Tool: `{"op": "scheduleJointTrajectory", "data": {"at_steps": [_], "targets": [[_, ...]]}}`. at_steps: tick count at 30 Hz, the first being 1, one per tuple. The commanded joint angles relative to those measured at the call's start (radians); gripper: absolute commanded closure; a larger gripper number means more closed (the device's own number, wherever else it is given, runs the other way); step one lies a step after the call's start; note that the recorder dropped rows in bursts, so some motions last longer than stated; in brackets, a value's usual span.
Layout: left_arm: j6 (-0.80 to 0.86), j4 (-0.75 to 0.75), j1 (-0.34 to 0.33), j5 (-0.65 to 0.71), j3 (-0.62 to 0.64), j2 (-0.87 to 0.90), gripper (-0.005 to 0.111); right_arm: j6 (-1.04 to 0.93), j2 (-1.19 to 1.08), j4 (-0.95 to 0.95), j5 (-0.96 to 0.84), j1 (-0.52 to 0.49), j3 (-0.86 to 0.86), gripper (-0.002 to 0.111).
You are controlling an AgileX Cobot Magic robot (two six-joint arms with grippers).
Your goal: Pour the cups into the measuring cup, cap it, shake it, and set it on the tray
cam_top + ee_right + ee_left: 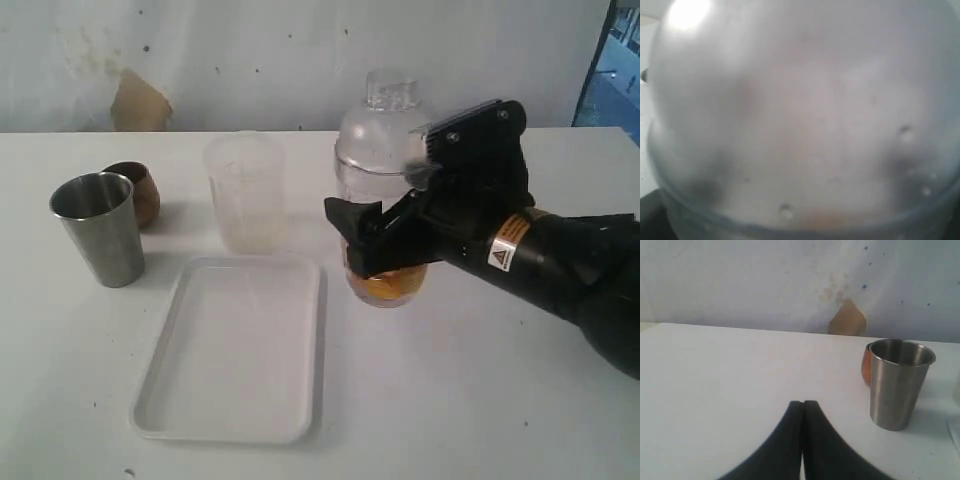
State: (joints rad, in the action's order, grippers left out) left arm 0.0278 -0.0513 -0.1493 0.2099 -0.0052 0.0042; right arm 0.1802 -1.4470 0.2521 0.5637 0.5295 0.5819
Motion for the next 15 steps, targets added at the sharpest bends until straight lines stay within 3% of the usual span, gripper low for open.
{"op": "scheduleJointTrajectory", "data": {"at_steps": [1, 3, 4, 5, 6, 8, 9, 10, 13, 15], "targets": [[-0.002, 0.0, -0.001, -0.008, 0.005, -0.004, 0.107, -0.004, 0.033, 0.087, 0.034, 0.041, 0.006, 0.108], [-0.002, 0.0, -0.001, -0.008, 0.005, -0.004, 0.107, -0.09, 0.026, -0.182, 0.032, 0.025, 0.013, 0.108], [-0.002, 0.0, -0.001, -0.008, 0.005, -0.004, 0.107, -0.065, 0.038, -0.226, 0.023, 0.02, 0.007, 0.108], [-0.002, 0.0, -0.001, -0.008, 0.005, -0.004, 0.107, -0.043, 0.05, -0.07, 0.026, 0.035, 0.0, 0.108], [-0.002, 0.0, -0.001, -0.008, 0.005, -0.004, 0.107, -0.095, 0.044, -0.085, 0.043, 0.035, 0.001, 0.108], [-0.002, 0.0, -0.001, -0.008, 0.005, -0.004, 0.107, -0.091, 0.042, -0.301, 0.041, 0.011, 0.005, 0.108], [-0.002, 0.0, -0.001, -0.008, 0.005, -0.004, 0.107, -0.055, 0.057, -0.21, 0.024, 0.011, -0.001, 0.108], [-0.002, 0.0, -0.001, -0.008, 0.005, -0.004, 0.107, -0.037, 0.069, -0.003, 0.021, 0.027, -0.003, 0.108], [-0.002, 0.0, -0.001, -0.008, 0.005, -0.004, 0.107, -0.057, 0.061, -0.238, 0.021, 0.007, 0.004, 0.108], [-0.002, 0.0, -0.001, -0.008, 0.005, -0.004, 0.107, -0.018, 0.079, -0.024, 0.012, 0.025, -0.002, 0.108]]}}
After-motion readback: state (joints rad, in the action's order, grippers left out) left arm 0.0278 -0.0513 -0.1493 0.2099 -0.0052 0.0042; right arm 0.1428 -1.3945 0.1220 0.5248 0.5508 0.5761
